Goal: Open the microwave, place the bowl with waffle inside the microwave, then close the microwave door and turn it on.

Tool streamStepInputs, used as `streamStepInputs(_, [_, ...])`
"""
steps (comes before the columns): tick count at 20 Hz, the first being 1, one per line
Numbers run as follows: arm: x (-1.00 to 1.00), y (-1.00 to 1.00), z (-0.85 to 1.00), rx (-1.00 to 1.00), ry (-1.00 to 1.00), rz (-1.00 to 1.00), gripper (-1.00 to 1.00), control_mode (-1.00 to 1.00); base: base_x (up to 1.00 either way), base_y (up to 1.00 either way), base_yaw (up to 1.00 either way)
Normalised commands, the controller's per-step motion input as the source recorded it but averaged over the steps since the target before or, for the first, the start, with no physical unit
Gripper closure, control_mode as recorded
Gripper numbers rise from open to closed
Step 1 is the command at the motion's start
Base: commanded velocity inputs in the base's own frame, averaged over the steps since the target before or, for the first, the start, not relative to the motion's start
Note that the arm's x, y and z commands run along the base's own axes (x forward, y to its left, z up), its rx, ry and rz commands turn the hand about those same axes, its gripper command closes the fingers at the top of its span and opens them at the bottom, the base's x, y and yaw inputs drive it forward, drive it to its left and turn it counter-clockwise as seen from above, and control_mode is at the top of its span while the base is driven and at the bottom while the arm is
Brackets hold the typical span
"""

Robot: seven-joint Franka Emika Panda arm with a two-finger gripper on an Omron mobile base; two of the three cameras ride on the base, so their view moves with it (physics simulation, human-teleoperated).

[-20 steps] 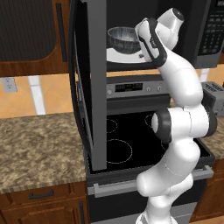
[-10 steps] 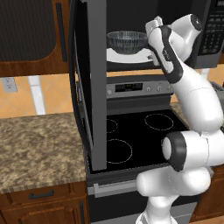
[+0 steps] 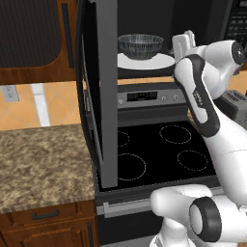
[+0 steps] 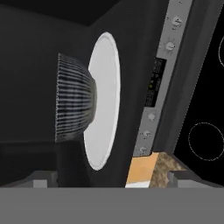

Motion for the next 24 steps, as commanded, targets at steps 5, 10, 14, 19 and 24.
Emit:
streamStepInputs(5, [-1.0, 0.0, -0.02, -0.04, -0.07, -0.01, -1.0, -1.0, 0.0, 0.0, 0.0])
streamStepInputs(10, [-0.91, 0.07, -0.34, -0.18, 0.0, -0.03, -1.0, -1.0, 0.0, 0.0, 0.0])
streamStepInputs(14, [-0.73, 0.25, -0.43, -0.22, -0.04, -0.04, -1.0, -1.0, 0.0, 0.0, 0.0])
streamStepInputs(19, [-0.33, 0.16, -0.34, -0.2, -0.15, -0.02, -1.0, -1.0, 0.0, 0.0, 0.0])
streamStepInputs(24, [0.0, 0.34, -0.27, -0.22, -0.18, -0.03, -1.0, -1.0, 0.0, 0.0, 0.0])
